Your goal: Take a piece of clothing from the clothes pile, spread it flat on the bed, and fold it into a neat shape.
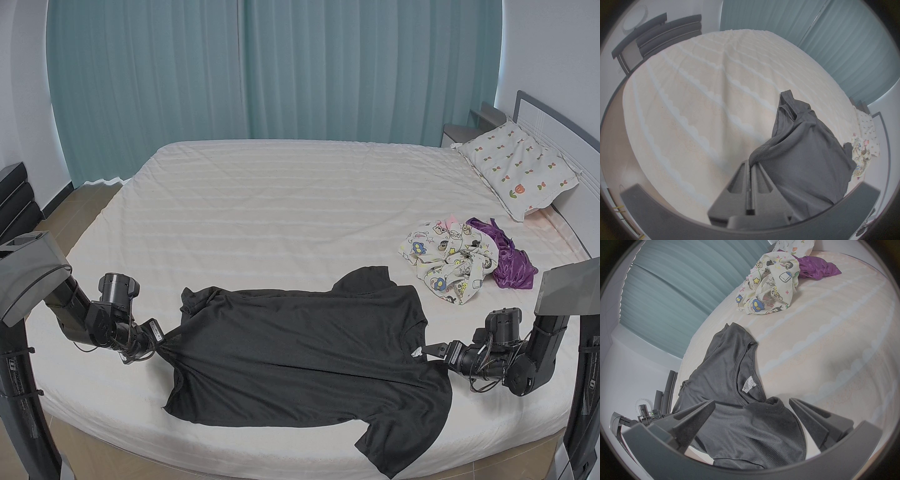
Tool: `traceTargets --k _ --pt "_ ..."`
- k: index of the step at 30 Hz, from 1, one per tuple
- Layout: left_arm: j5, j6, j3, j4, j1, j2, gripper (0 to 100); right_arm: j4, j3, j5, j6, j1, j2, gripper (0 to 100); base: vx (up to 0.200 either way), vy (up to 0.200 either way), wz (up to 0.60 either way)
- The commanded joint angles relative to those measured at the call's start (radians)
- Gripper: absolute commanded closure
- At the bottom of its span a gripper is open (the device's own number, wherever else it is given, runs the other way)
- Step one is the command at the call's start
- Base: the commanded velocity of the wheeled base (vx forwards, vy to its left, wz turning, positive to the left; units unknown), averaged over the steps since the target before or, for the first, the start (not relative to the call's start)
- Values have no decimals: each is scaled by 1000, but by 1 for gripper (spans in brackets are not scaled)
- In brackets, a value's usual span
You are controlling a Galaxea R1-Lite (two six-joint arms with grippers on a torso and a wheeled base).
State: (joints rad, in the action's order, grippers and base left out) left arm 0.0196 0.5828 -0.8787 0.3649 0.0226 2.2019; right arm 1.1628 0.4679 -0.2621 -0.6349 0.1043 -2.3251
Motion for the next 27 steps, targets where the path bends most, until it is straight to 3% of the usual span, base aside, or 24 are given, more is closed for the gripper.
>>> traceTargets --k 1,2,3,13,18,27 --pt "40 3 -11 2 51 5 100 2 0 0 0 2 -7 0 0 0 0" --pt "62 3 -16 3 69 7 100 0 0 0 0 0 -7 0 0 0 0" --pt "74 3 -23 2 82 7 0 2 0 0 0 0 -7 0 0 0 0" --pt "204 35 -17 -3 139 2 0 0 -18 0 1 2 4 0 0 0 0" --pt "312 60 103 0 134 -106 0 5 -31 4 1 -5 9 0 0 0 0" --pt "298 88 118 0 192 -94 0 84 -64 6 1 -1 3 0 0 0 0"
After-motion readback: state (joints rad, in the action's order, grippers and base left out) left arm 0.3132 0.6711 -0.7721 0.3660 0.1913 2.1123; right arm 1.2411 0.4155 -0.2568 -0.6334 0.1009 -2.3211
